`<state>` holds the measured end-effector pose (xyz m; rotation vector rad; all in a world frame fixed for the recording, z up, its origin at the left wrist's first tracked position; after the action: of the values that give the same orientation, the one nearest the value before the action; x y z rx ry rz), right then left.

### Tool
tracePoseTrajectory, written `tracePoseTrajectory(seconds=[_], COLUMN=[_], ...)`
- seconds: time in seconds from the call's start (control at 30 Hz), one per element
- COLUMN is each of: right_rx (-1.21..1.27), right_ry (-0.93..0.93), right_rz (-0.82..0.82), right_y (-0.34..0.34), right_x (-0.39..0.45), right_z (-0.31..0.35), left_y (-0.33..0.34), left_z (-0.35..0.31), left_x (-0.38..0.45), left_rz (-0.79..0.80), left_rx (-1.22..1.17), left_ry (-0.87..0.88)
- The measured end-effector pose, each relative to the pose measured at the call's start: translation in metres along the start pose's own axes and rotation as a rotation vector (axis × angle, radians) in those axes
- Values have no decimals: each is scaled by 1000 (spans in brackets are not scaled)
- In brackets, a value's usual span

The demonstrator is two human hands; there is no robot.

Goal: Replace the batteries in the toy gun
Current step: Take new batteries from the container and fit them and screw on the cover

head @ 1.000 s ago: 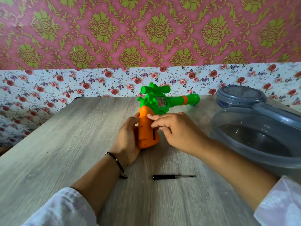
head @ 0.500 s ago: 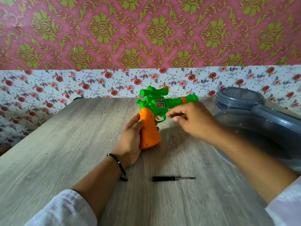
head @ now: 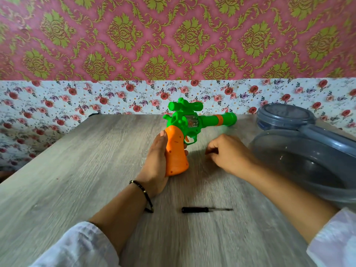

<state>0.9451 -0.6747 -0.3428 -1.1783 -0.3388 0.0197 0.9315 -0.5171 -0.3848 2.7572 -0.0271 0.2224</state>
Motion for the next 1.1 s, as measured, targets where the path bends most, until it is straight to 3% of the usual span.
tracePoseTrajectory(seconds=[0.33,0.73,0.83,1.0,1.1], right_rx=[-118,-82,-31,202,171], right_ry=[-19,43,45,108,74], right_rz=[2,9,28,-97,-59], right_y=[11,13,9,-18,-17], right_x=[-4,1,2,2,2], right_z=[4,-6,-6,-10,-6], left_y=[1,1,0,-1,-1], left_z=[-1,0,0,2,3], left_x=[-1,0,0,3,4], left_rz=[29,38,39,34,28], left_rx=[21,4,11,10,7], left_ry=[2,13,19,15,3])
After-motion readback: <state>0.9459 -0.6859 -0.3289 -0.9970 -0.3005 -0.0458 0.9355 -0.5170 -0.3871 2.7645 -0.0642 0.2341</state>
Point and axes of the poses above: each hand's wrist, its own x-axis towards the middle knuckle, its own y-axis out of the palm, z = x × y, the point moved 6 cm from there along x, towards the middle knuckle, and after that the axes turned 5 degrees about y, right-handed, at the moved point
